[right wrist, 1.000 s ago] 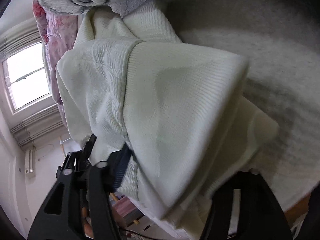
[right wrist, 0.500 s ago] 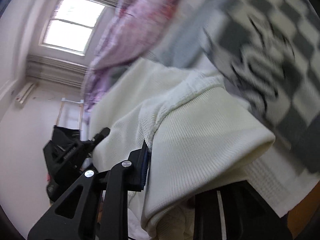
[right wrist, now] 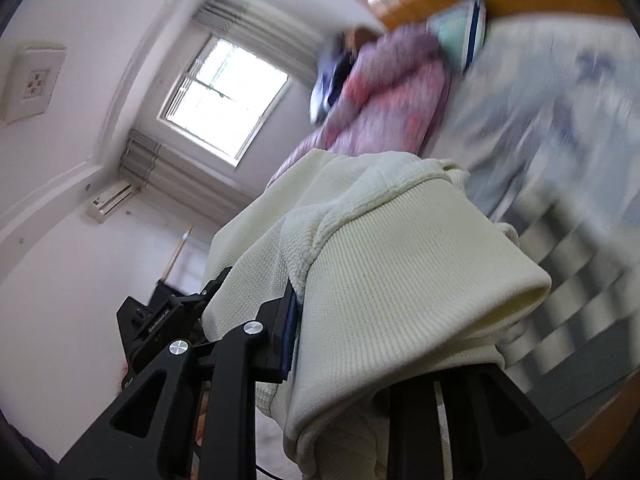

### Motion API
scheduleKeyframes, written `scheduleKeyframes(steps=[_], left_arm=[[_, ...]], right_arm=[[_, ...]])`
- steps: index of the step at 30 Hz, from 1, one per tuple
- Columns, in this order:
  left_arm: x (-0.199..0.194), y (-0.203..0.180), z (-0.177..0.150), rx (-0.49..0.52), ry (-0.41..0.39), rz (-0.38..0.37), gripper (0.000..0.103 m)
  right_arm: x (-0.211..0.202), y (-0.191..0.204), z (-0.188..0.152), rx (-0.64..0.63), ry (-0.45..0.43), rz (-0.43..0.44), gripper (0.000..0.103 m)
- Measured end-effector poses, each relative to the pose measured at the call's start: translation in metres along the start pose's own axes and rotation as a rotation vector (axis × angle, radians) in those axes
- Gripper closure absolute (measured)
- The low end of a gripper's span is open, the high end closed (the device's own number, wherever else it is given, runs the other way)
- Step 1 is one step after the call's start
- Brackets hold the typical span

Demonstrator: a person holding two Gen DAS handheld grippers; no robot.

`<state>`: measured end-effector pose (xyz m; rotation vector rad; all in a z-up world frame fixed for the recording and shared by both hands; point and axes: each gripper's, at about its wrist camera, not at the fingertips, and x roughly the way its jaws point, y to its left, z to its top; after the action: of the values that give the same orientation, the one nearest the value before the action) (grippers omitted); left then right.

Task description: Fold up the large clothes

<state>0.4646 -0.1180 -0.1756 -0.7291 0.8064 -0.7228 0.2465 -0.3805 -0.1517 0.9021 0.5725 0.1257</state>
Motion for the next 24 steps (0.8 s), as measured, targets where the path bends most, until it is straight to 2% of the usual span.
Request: scheduleKeyframes(steps=[3, 4, 5, 7, 9, 12, 13, 14, 16, 17, 20, 21, 23, 24], left_arm=[[0.045, -0.025, -0.014, 0.006, 0.04, -0.113, 0.077], [0.063, -0.026, -0.021, 0.008, 0.051, -0.139, 0.076], [0.076, -0.021, -0.027, -0.003, 0.066, -0.133, 0.076], [0.104, 0.003, -0.042, -0.03, 0.109, -0.078, 0.076], [0.128, 0.033, -0.059, -0.021, 0.163, 0.044, 0.076], [0.164, 0.108, -0.095, -0.085, 0.309, 0.255, 0.074], [0.171, 0.141, -0.111, -0.12, 0.341, 0.32, 0.067], [0.168, 0.153, -0.115, -0.136, 0.335, 0.335, 0.054], [0.155, 0.165, -0.117, -0.163, 0.297, 0.331, 0.047], [0.154, 0.165, -0.117, -0.151, 0.298, 0.332, 0.042], [0.153, 0.162, -0.121, -0.121, 0.314, 0.348, 0.04], [0.15, 0.158, -0.122, -0.122, 0.312, 0.353, 0.04], [0.137, 0.153, -0.119, -0.112, 0.292, 0.363, 0.039], [0.119, 0.147, -0.122, -0.105, 0.276, 0.369, 0.039]], right_arm=[[-0.043, -0.015, 0.02, -0.054, -0.072, -0.064, 0.081], [-0.046, -0.023, 0.022, -0.048, -0.078, -0.071, 0.081], [-0.046, -0.043, 0.023, -0.02, -0.062, -0.082, 0.081], [-0.027, -0.084, 0.013, 0.046, -0.011, -0.117, 0.08], [-0.001, -0.129, -0.01, 0.135, 0.059, -0.141, 0.079], [0.057, -0.201, -0.066, 0.282, 0.215, -0.251, 0.077], [0.071, -0.223, -0.084, 0.347, 0.259, -0.265, 0.077], [0.081, -0.241, -0.102, 0.387, 0.291, -0.28, 0.076], [0.087, -0.253, -0.118, 0.391, 0.308, -0.295, 0.067], [0.088, -0.253, -0.12, 0.38, 0.307, -0.301, 0.066], [0.086, -0.251, -0.113, 0.327, 0.331, -0.346, 0.058], [0.087, -0.252, -0.109, 0.309, 0.348, -0.376, 0.051], [0.077, -0.242, -0.1, 0.27, 0.37, -0.416, 0.048], [0.07, -0.237, -0.096, 0.253, 0.382, -0.433, 0.048]])
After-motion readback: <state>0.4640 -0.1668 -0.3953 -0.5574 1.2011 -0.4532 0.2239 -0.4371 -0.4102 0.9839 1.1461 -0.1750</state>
